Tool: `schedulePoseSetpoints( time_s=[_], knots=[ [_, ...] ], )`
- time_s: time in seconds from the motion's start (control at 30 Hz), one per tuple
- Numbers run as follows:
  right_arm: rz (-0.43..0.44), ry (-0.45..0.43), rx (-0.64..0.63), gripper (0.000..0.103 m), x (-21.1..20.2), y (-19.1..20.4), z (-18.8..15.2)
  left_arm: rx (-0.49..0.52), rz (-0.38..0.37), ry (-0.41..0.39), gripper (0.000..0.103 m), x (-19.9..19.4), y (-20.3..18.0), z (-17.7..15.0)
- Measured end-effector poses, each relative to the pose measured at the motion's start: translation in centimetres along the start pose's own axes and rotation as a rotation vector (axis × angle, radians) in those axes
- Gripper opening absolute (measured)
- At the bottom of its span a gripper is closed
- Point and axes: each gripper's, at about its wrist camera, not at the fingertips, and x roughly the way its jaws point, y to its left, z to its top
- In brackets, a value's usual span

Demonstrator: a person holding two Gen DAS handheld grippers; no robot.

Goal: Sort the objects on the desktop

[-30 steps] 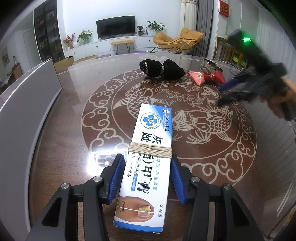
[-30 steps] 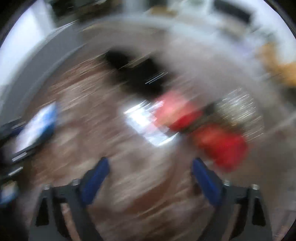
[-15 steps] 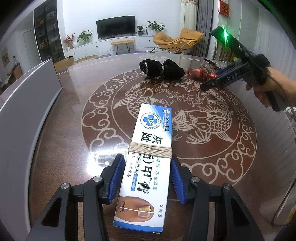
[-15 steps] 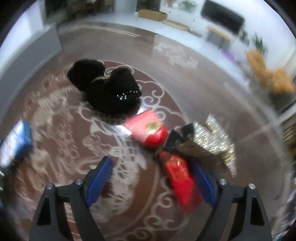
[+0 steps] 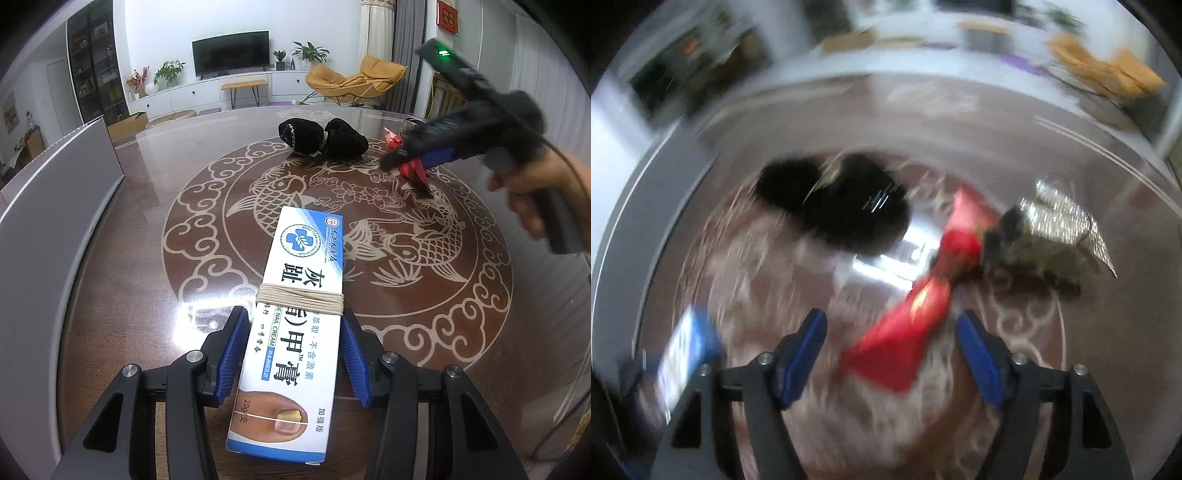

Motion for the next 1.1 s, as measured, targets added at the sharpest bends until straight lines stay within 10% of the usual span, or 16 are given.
schedulePoseSetpoints(
  time_s=[0.1,0.23,0.57,0.67,0.7,0.73,1.0,1.1],
  knots=[
    [-0.010,-0.087,0.136,0.076,0.8,-1.4,0.1,0.000,0.000,0.000,0.050,0.0,0.0,0.0],
    [-0.179,-0.108,0.056,0.027,1.2,-1.4,-1.2,0.000,0.000,0.000,0.050,0.0,0.0,0.0],
    [-0.252,-0.179,-0.086,0.025,-2.7,2.1,-15.4,-0.001,0.000,-0.001,0.050,0.1,-0.1,0.0],
    [-0.450,-0.238,-0.066,0.059,-3.2,3.6,-18.9,0.007,-0.004,0.002,0.053,0.2,-0.3,0.1],
    [-0.516,-0.263,-0.042,0.093,-3.2,3.7,-19.4,0.009,-0.003,0.003,0.053,0.2,-0.4,0.1],
    [-0.607,-0.249,-0.004,0.103,-2.9,3.4,-19.5,0.008,-0.004,0.003,0.053,0.2,-0.4,0.1],
    [-0.304,-0.236,0.230,0.103,-1.7,-4.2,-17.5,0.009,-0.009,0.005,0.055,0.2,-0.4,0.2],
    [-0.320,-0.214,0.206,0.103,-0.8,-4.9,-17.7,0.002,0.023,0.019,0.075,0.5,-0.3,0.1]
  ],
)
